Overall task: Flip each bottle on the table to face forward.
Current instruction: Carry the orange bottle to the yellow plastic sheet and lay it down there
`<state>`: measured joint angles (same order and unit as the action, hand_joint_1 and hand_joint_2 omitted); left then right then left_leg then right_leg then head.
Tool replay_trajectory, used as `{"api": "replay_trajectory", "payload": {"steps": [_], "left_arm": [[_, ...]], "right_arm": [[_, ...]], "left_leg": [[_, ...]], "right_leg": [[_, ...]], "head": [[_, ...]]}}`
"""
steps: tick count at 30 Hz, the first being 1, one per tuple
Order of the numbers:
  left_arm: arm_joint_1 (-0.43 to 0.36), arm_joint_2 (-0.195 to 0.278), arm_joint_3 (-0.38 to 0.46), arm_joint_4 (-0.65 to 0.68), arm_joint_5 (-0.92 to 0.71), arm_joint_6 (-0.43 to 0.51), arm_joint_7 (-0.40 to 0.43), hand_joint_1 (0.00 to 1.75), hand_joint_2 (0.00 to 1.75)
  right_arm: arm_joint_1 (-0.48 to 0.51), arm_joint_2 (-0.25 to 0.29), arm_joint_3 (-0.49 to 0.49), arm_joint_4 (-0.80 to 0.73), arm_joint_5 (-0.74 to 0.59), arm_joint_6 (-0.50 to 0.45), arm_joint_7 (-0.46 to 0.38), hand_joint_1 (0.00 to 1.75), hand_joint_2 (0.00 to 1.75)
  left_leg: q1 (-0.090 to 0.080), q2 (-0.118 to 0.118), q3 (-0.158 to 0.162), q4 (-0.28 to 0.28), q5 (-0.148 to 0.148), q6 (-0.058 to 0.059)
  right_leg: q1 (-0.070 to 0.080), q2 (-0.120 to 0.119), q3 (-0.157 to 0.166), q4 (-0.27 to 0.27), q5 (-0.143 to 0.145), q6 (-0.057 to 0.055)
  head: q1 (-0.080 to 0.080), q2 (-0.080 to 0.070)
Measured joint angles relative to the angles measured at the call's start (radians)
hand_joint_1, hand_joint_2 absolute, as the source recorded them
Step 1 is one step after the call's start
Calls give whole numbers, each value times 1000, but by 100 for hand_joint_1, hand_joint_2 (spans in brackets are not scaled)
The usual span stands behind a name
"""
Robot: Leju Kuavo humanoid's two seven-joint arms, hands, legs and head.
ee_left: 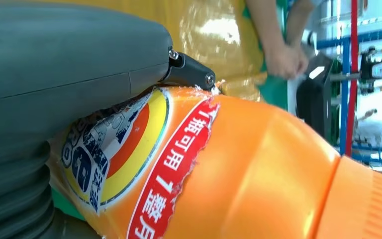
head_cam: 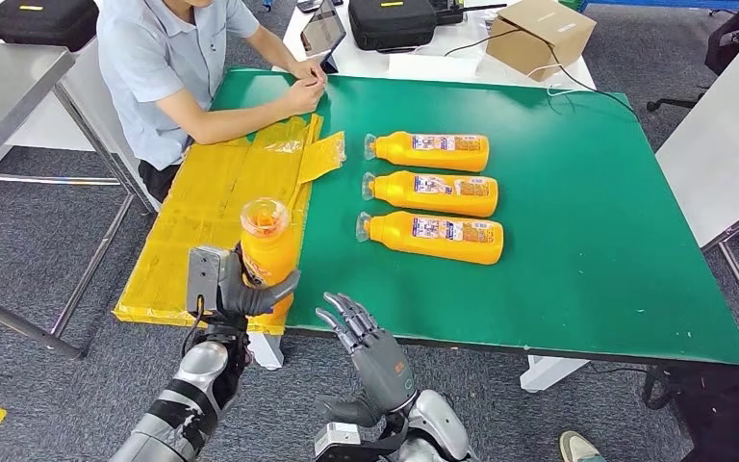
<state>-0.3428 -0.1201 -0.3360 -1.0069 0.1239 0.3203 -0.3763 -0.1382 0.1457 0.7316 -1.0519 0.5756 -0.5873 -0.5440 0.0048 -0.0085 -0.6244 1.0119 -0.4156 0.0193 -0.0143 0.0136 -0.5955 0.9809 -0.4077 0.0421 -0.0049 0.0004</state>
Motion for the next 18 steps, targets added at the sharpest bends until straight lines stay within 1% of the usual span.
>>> {"api": "replay_trajectory", "payload": {"steps": [7, 10, 13, 15, 18], "left_arm": [[-32, 8, 20, 36, -29, 3, 5, 175, 175], [-45, 12, 22, 49, -63, 14, 18, 175, 175], [-91, 15, 27, 91, -117, 15, 52, 175, 175], [-136, 16, 27, 136, -193, 31, 72, 175, 175], [-212, 21, 1, 228, -406, 102, 140, 175, 175]], "right_arm": [[6, -3, 3, -21, 1, -5, 2, 0, 0], [12, -3, 2, -27, -15, -22, -4, 0, 0], [22, -2, -4, -31, -54, -42, -18, 0, 0], [27, -2, -7, -29, -75, -43, -31, 0, 0], [30, -1, -9, -21, -94, -22, -52, 0, 0]], "left_leg": [[0, 0, 0, 0, 0, 0], [0, 0, 0, 0, 0, 0], [0, 0, 0, 0, 0, -1], [0, 0, 0, 0, 1, -1], [0, 0, 0, 0, 2, -1]], "right_leg": [[0, 0, 0, 0, 0, 0], [0, 0, 0, 0, 0, 0], [0, 0, 0, 0, 0, 0], [0, 0, 0, 0, 0, 0], [0, 0, 0, 0, 1, -1]], "head": [[0, 0], [0, 0], [0, 0], [0, 0], [0, 0]]}}
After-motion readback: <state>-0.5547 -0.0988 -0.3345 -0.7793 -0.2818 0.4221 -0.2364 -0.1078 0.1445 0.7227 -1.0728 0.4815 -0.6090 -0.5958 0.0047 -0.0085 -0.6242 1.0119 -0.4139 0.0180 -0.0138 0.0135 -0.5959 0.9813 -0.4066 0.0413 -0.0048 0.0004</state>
